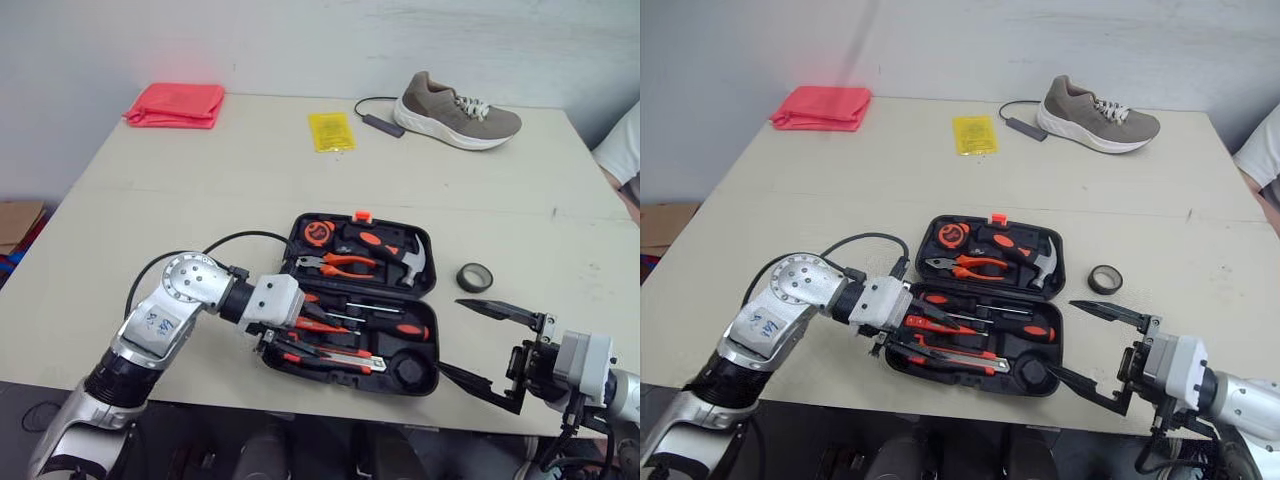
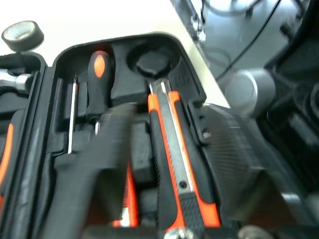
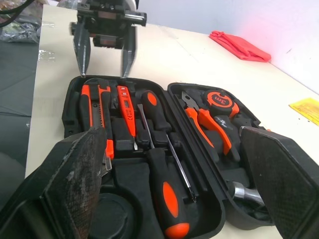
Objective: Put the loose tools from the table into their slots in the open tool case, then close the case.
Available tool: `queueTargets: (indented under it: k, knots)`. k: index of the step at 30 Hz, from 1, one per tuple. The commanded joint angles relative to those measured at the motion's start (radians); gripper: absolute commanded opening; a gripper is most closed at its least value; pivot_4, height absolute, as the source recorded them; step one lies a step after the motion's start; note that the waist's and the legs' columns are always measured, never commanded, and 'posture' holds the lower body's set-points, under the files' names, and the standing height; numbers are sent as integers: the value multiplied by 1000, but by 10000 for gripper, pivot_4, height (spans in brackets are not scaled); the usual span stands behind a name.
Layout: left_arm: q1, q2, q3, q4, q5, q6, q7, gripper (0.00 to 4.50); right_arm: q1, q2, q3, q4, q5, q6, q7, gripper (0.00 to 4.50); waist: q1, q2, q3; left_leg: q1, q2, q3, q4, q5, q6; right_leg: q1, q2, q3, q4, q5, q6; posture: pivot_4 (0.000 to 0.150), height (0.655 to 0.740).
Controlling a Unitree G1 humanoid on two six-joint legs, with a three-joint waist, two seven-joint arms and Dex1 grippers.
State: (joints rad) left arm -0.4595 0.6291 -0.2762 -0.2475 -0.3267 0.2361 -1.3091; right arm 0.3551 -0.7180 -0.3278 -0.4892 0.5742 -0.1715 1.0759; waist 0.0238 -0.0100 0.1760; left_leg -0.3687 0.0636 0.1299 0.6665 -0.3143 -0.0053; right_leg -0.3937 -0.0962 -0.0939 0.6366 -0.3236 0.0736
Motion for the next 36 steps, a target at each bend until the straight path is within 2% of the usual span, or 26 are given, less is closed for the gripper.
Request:
queueTargets:
  k: [1,2,4,12,17,21,29,36]
  knots:
    - [44,-7,-14,43,32,-88,3,2455,0,8,-16,-14,2,-5,-6,45000,0,0,0,0,0,0,0,0,0,0,0,0,0,0,0,1500,7400]
    - [53,-12,-18,50,37,-98,5,370,1,9,-17,-11,0,-6,-5,45000,0,0,0,0,0,0,0,0,0,0,0,0,0,0,0,1500,7400]
    - [71,-3,-36,58,47,-99,-6,370,4,10,-21,-7,-2,-6,-6,45000,-1,0,0,0,0,0,0,0,0,0,0,0,0,0,0,1500,7400]
    - [68,-23,-114,148,208,-66,100,370,18,15,-28,-6,-5,-8,-8,45000,2,0,-1,1,0,0,0,0,0,1,0,0,0,0,0,1500,7400]
    - [86,-7,-173,158,263,27,123,370,26,18,-32,-9,-3,-9,-9,45000,2,1,-5,2,0,-1,0,-2,5,2,-1,0,0,0,1,1500,7400]
    - [113,-23,-168,141,218,94,141,370,33,21,-35,-13,-3,-9,-10,45000,2,3,-10,3,-1,-1,0,-4,8,3,-2,0,0,0,1,1500,7400]
    - [128,-90,-72,141,133,-56,151,370,51,18,-49,-10,5,-12,-3,45000,2,4,-12,3,-1,-1,0,-4,9,3,-3,0,0,0,1,1500,7400]
    - [110,-68,-110,170,209,-13,175,370,57,22,-51,-8,8,-10,7,45000,2,4,-12,3,-1,-1,0,-4,9,3,-3,-1,0,0,1,1500,7400]
